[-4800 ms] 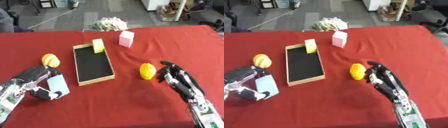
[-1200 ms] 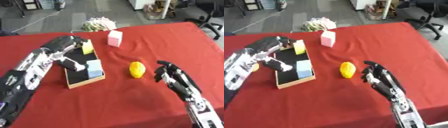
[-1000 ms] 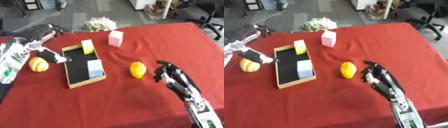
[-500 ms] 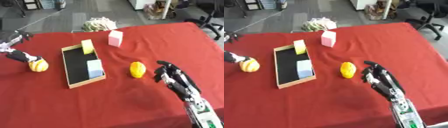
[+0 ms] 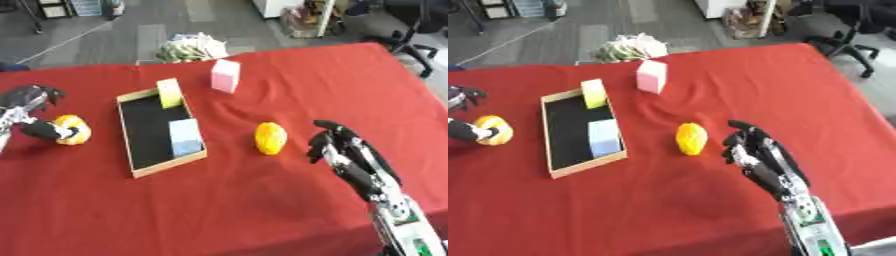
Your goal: Pick up objects on the table and place them in the box.
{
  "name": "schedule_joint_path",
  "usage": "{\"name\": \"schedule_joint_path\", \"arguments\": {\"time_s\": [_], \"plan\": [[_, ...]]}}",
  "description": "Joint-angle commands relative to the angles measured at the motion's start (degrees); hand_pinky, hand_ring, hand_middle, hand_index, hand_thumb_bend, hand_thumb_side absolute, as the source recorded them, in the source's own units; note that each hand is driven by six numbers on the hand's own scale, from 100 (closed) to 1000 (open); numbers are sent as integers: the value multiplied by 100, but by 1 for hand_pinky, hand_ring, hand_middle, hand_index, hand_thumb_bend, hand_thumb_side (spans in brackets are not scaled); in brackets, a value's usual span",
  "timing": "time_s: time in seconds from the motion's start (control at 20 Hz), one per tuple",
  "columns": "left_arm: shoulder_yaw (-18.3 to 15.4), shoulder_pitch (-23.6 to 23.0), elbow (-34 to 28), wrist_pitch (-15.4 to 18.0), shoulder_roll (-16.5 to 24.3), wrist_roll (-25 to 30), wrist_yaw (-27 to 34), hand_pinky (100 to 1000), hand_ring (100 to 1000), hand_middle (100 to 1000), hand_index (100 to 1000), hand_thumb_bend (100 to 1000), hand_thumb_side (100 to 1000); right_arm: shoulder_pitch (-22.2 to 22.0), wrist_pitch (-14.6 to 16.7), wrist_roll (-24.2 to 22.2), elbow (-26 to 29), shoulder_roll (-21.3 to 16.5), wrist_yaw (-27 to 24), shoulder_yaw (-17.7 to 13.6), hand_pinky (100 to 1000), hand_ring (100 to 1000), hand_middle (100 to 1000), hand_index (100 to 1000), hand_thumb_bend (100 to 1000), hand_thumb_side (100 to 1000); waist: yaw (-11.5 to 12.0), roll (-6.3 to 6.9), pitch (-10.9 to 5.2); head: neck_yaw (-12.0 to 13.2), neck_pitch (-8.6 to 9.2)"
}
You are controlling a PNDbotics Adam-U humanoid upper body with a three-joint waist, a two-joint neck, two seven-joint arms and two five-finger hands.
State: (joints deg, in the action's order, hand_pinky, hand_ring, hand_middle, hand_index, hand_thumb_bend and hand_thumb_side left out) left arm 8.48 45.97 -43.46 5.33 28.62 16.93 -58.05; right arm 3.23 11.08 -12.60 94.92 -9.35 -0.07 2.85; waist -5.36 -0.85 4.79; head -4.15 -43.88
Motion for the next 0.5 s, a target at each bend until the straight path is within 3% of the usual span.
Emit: {"name": "schedule_joint_path", "arguments": {"time_s": [0.05,0.25,0.5], "plan": [[-35,125,48,-22,62,284,-123,794,688,709,898,501,443,76,8,2,78,-67,-3,-12,505,553,570,854,100,456,-4,-67,38,-3,-24],[-51,125,-5,-90,86,630,-244,722,596,612,833,479,330,77,6,-3,75,-67,-1,-11,505,553,570,854,100,457,11,-53,36,-10,-24],[-78,123,-188,-277,107,414,-209,590,458,454,699,199,271,76,7,-5,65,-67,4,-15,505,553,570,854,100,455,24,-59,24,-30,-24]]}}
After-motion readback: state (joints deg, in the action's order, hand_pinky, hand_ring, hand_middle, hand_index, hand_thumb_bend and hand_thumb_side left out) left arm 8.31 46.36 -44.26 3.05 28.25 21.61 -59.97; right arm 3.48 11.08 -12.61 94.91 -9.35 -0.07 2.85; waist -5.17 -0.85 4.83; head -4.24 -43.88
